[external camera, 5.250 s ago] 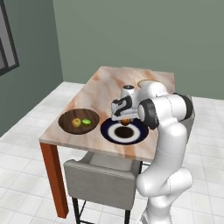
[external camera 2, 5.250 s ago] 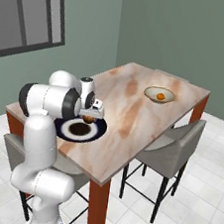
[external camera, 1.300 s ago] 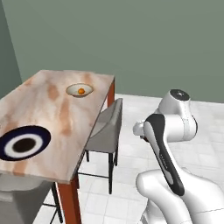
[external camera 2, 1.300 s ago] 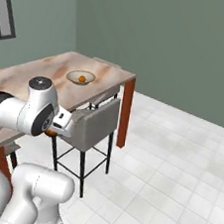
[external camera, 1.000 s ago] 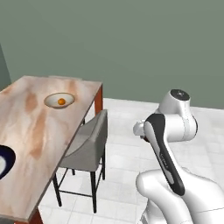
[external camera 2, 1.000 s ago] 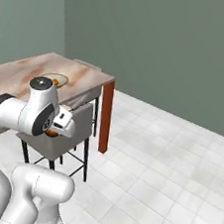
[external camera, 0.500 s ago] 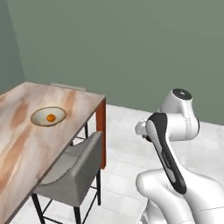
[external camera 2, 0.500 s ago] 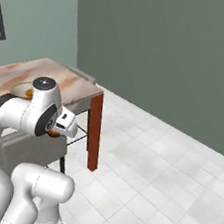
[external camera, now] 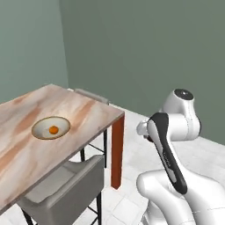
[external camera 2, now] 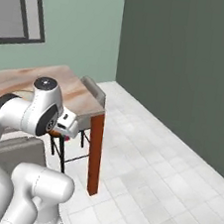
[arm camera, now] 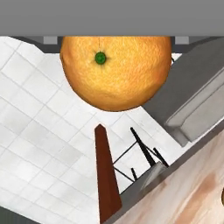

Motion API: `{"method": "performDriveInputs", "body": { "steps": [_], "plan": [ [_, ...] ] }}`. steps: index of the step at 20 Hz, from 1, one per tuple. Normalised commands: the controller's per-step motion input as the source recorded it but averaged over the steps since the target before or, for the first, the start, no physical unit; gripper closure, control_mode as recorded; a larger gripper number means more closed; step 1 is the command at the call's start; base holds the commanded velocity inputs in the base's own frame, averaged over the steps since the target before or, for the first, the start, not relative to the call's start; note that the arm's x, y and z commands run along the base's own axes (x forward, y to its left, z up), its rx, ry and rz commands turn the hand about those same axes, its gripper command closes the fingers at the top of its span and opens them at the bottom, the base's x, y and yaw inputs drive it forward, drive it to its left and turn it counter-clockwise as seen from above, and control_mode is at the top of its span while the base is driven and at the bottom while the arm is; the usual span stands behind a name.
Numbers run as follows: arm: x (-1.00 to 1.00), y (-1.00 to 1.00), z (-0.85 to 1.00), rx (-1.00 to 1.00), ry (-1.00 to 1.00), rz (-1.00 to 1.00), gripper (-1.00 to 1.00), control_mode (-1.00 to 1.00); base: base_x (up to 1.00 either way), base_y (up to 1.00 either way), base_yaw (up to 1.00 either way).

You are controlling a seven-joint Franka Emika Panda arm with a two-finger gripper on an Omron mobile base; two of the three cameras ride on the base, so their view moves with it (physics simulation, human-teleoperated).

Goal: Take the fruits from the plate on the dining counter and place two fruits in each bowl.

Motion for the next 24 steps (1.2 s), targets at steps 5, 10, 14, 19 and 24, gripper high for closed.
{"method": "performDriveInputs", "body": {
  "steps": [5, 10, 14, 19, 24],
  "plan": [
    [0.0, 0.0, 0.0, 0.0, 0.0, 0.0, 1.0, 1.0, 0.31, -0.25, 0.62],
    [0.0, 0.0, 0.0, 0.0, 0.0, 0.0, 1.0, 1.0, 0.17, 0.0, 0.71],
    [0.0, 0.0, 0.0, 0.0, 0.0, 0.0, 1.0, 1.0, 0.51, 0.0, 0.62],
    [0.0, 0.0, 0.0, 0.0, 0.0, 0.0, 1.0, 1.0, 0.56, -0.32, 0.31],
    [0.0, 0.0, 0.0, 0.0, 0.0, 0.0, 1.0, 1.0, 0.19, -0.62, 0.05]
  ]
}}
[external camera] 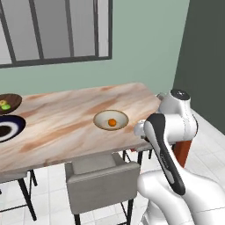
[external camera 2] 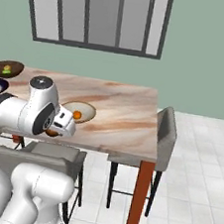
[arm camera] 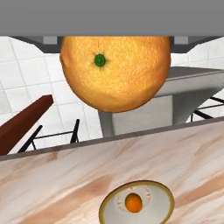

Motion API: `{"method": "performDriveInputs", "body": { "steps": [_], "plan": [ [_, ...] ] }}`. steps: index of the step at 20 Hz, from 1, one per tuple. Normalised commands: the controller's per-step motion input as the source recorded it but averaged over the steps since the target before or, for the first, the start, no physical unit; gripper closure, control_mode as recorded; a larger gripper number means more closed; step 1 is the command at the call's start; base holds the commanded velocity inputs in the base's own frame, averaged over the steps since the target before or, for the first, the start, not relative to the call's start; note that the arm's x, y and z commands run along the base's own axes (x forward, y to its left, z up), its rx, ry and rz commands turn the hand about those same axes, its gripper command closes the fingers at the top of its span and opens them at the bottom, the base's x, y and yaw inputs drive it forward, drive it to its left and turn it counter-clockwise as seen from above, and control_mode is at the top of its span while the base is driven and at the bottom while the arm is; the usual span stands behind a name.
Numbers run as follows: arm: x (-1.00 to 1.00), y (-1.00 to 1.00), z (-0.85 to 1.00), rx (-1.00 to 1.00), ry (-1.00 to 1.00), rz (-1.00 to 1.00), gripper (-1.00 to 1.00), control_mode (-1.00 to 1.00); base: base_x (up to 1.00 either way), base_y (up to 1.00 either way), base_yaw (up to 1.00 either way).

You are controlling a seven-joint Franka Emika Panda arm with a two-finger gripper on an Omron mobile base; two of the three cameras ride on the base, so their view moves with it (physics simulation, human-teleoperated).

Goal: Take the fruits from the plate on the dining counter and place two fruits in each bowl.

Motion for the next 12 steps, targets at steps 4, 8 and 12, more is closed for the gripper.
{"method": "performDriveInputs", "body": {
  "steps": [4, 8, 12],
  "plan": [
    [0.0, 0.0, 0.0, 0.0, 0.0, 0.0, 1.0, 1.0, 0.11, -0.36, 0.1],
    [0.0, 0.0, 0.0, 0.0, 0.0, 0.0, 1.0, 1.0, 0.26, -0.01, 0.27],
    [0.0, 0.0, 0.0, 0.0, 0.0, 0.0, 1.0, 1.0, 0.57, 0.0, 0.38]
  ]
}}
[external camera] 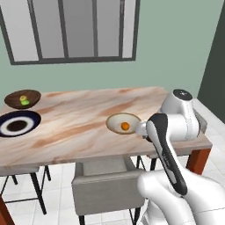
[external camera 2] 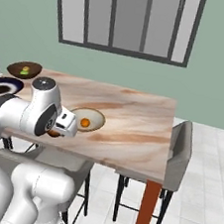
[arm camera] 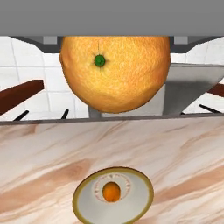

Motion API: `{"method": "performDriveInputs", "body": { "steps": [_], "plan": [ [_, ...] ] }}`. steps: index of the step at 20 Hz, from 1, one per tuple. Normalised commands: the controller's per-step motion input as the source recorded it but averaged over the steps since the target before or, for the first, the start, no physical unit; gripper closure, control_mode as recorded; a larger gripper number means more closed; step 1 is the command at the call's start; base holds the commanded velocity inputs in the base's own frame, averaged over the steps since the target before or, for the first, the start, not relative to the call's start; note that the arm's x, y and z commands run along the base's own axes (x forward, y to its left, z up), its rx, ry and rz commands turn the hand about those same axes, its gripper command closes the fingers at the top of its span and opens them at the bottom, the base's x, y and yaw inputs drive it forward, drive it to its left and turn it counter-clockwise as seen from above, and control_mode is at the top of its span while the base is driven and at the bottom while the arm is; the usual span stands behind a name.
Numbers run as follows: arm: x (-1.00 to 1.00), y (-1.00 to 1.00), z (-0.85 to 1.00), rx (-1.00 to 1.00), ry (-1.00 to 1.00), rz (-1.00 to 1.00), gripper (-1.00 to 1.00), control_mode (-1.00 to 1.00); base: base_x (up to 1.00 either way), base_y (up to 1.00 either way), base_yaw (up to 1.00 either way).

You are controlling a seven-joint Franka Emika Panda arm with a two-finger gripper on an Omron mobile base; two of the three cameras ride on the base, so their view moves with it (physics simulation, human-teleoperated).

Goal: Take the fruits from the plate on the dining counter and place two fruits in each bowl.

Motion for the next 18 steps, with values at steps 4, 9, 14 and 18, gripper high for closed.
{"method": "performDriveInputs", "body": {
  "steps": [4, 9, 14, 18],
  "plan": [
    [0.0, 0.0, 0.0, 0.0, 0.0, 0.0, 1.0, 1.0, 0.03, -0.02, 0.06],
    [0.0, 0.0, 0.0, 0.0, 0.0, 0.0, 1.0, 1.0, 0.0, 0.0, 0.0],
    [0.0, 0.0, 0.0, 0.0, 0.0, 0.0, 1.0, 1.0, 0.0, 0.0, 0.0],
    [0.37, 0.0, 0.0, 0.0, 0.06, 0.0, 1.0, -1.0, 0.0, 0.0, 0.0]
  ]
}}
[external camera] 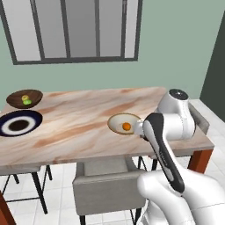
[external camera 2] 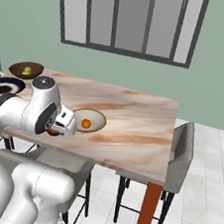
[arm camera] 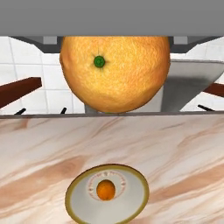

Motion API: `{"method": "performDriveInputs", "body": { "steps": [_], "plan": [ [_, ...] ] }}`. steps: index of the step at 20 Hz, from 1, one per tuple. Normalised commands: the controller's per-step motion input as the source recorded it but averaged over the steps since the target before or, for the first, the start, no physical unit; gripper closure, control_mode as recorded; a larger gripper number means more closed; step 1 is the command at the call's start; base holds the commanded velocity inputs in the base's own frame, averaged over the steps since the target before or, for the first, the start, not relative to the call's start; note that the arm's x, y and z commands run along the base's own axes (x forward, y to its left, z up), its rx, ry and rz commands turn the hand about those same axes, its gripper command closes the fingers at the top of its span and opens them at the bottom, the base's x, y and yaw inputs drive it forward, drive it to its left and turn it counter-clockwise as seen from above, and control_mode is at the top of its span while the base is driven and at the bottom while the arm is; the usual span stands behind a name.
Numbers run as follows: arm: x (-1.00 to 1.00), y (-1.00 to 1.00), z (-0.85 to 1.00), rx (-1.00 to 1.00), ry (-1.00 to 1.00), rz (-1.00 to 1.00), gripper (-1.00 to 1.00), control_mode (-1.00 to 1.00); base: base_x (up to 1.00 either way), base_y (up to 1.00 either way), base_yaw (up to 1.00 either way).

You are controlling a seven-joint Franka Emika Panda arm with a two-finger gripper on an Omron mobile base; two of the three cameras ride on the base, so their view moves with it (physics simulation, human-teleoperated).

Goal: Take the fruits from the plate on the dining counter and place two fruits in each bowl.

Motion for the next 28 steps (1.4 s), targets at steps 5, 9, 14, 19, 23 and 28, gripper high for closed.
{"method": "performDriveInputs", "body": {
  "steps": [5, 9, 14, 19, 23, 28],
  "plan": [
    [0.98, 0.0, 0.01, -0.01, 0.17, 0.02, 1.0, -1.0, 0.0, 0.0, 0.0],
    [1.0, 0.0, 0.08, -0.03, 0.26, 0.03, 1.0, -1.0, 0.0, 0.0, 0.0],
    [1.0, -0.03, 0.2, -0.06, 0.27, 0.08, 1.0, -1.0, 0.0, 0.0, 0.0],
    [0.97, 0.0, -0.43, -0.05, 0.09, 0.06, 1.0, -1.0, 0.0, 0.0, 0.0],
    [0.69, 0.03, -1.0, 0.0, 0.0, 0.0, 1.0, -1.0, 0.0, 0.0, 0.0],
    [0.53, 0.11, -0.66, 0.0, -0.05, 0.0, 1.0, -1.0, 0.0, 0.0, 0.0]
  ]
}}
